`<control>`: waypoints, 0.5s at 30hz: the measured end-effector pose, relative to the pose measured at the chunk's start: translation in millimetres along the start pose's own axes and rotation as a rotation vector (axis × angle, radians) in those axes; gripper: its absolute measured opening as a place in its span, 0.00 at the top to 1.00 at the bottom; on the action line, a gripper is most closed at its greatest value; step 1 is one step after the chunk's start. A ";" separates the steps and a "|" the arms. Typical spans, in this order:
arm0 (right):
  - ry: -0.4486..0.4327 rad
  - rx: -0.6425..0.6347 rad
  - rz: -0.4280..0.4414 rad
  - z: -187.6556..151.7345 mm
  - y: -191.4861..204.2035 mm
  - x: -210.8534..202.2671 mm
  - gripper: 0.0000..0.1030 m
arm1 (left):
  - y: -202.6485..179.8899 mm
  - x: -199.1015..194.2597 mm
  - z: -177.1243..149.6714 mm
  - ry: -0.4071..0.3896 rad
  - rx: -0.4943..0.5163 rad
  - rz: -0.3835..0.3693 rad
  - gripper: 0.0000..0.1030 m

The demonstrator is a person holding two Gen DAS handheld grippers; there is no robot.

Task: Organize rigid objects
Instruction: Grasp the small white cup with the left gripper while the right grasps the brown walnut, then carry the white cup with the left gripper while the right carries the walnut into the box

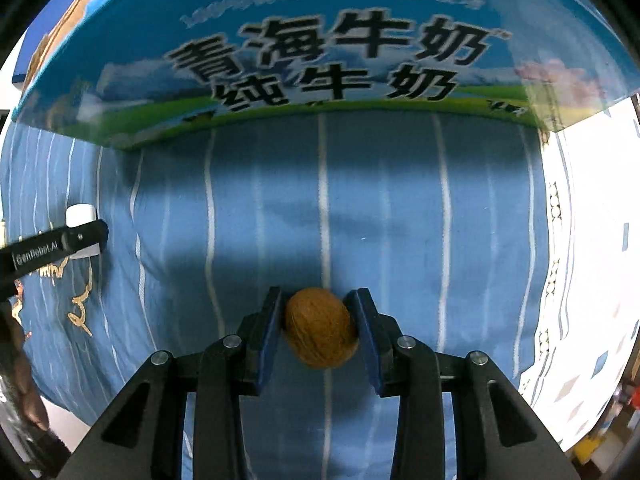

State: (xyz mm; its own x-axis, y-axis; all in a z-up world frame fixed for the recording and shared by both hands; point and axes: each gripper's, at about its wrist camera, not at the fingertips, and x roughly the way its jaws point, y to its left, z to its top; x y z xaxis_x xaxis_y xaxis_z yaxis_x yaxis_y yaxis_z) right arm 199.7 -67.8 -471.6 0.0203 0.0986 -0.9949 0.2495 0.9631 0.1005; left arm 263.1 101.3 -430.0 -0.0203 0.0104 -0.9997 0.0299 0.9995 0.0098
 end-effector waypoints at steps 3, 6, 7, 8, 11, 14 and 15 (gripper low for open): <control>-0.007 0.030 0.043 6.7 -22.6 0.7 0.62 | -20.2 -4.5 -19.6 0.004 0.033 -0.001 0.72; 0.018 0.078 0.096 10.5 -41.6 4.1 0.58 | -35.9 -5.7 -35.6 0.004 0.048 -0.014 0.72; 0.013 0.091 0.112 11.2 -43.3 3.7 0.57 | -40.3 -3.6 -38.8 0.006 0.044 -0.019 0.72; 0.018 0.100 0.124 12.2 -44.1 4.5 0.55 | -43.8 -1.0 -40.2 0.011 0.035 -0.030 0.72; 0.025 0.081 0.100 26.4 -54.2 -2.1 0.56 | -55.7 6.3 -43.2 0.019 0.018 -0.039 0.72; 0.031 0.032 0.027 26.9 -17.9 0.0 0.62 | -66.6 7.2 -47.8 0.004 0.020 -0.030 0.72; 0.028 0.020 0.015 27.2 -13.8 0.5 0.63 | -55.8 11.5 -62.0 0.000 0.020 -0.031 0.72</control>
State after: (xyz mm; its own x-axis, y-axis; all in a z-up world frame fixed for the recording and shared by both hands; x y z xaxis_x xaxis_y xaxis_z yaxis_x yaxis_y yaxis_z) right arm 222.6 -87.9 -473.6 -0.0029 0.1201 -0.9928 0.2685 0.9564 0.1149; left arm 199.3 47.5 -440.8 -0.0220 -0.0208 -0.9995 0.0490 0.9986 -0.0218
